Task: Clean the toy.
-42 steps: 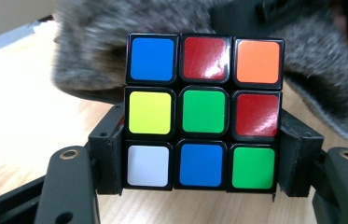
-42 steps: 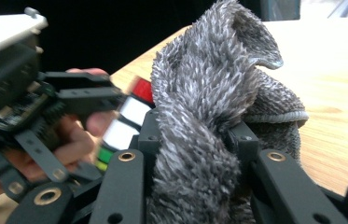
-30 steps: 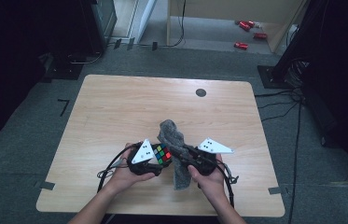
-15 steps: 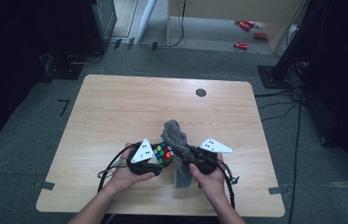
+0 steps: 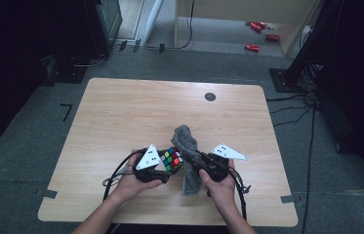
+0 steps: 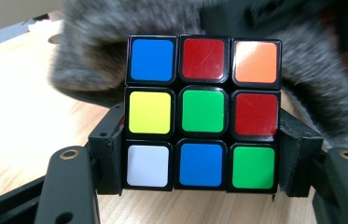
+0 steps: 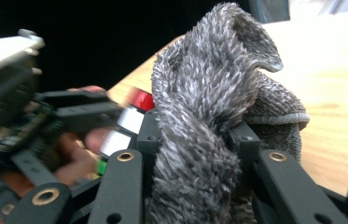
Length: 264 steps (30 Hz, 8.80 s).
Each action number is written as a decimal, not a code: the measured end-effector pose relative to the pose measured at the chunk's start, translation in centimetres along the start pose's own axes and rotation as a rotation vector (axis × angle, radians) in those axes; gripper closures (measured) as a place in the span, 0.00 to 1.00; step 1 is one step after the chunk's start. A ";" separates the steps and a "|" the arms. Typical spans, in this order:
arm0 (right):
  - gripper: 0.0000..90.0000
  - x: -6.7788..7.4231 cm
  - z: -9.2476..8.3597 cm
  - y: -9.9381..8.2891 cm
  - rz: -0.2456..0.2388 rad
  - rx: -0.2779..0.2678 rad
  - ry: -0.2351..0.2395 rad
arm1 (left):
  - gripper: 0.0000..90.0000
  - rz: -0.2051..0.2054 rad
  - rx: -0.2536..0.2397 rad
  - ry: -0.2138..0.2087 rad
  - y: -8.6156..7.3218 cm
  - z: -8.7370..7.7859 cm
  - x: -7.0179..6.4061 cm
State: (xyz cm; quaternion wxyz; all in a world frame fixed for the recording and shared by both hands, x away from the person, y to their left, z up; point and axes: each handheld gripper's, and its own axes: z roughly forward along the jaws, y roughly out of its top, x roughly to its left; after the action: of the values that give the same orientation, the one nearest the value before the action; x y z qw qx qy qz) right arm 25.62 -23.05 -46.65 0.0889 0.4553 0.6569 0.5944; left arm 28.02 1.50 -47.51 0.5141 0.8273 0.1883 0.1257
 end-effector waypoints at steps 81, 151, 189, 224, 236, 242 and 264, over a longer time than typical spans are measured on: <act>0.69 2.8 2.3 -3.6 -0.890 0.067 -0.018 | 0.38 -0.261 -0.126 -0.126 0.5 -3.0 4.0; 0.72 3.2 2.9 -3.7 -0.140 -0.032 0.004 | 0.39 -0.320 -0.266 0.019 -0.2 -1.9 2.9; 0.70 -5.0 -1.4 0.1 -0.248 -0.018 -0.400 | 0.39 -0.338 -0.234 0.074 -0.4 -2.7 4.3; 0.31 0.4 0.6 -1.8 -0.753 -0.125 -0.060 | 0.39 -0.427 -0.129 -0.072 0.0 -2.3 4.6; 0.26 1.5 1.6 -3.1 -0.913 -0.113 -0.060 | 0.39 -0.454 -0.047 -0.230 0.6 -1.2 3.7; 0.28 1.9 1.8 -3.5 -0.972 -0.119 -0.059 | 0.39 -0.466 -0.002 -0.286 0.8 -0.7 3.4; 0.38 0.0 0.2 -1.3 -0.701 -0.086 -0.076 | 0.23 -0.099 -0.129 -0.047 0.6 -1.7 2.5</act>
State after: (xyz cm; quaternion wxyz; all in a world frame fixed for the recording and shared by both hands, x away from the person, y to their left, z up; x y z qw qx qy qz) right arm 25.07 -22.72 -47.81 0.3311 0.2198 0.7438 0.5374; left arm 29.72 3.69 -46.16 0.5761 0.7849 0.2084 0.0928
